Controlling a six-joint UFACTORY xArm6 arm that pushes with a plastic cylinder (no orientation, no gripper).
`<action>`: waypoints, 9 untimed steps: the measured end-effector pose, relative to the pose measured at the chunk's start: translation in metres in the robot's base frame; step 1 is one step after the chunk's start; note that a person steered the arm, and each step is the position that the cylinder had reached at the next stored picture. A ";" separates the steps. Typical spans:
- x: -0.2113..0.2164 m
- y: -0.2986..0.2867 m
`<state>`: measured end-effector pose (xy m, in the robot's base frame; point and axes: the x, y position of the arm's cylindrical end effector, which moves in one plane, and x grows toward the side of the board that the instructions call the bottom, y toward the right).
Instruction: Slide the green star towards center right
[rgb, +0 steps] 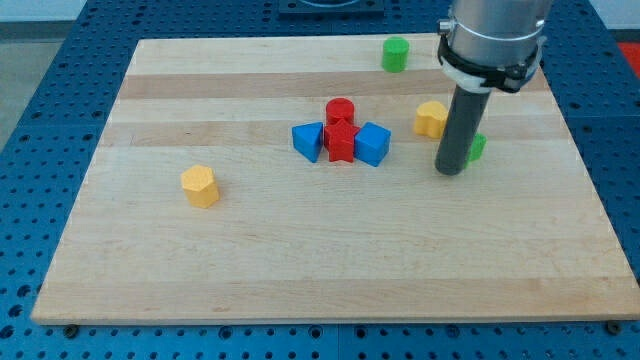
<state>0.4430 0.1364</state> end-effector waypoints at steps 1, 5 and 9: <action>-0.022 0.000; -0.081 0.029; -0.061 0.044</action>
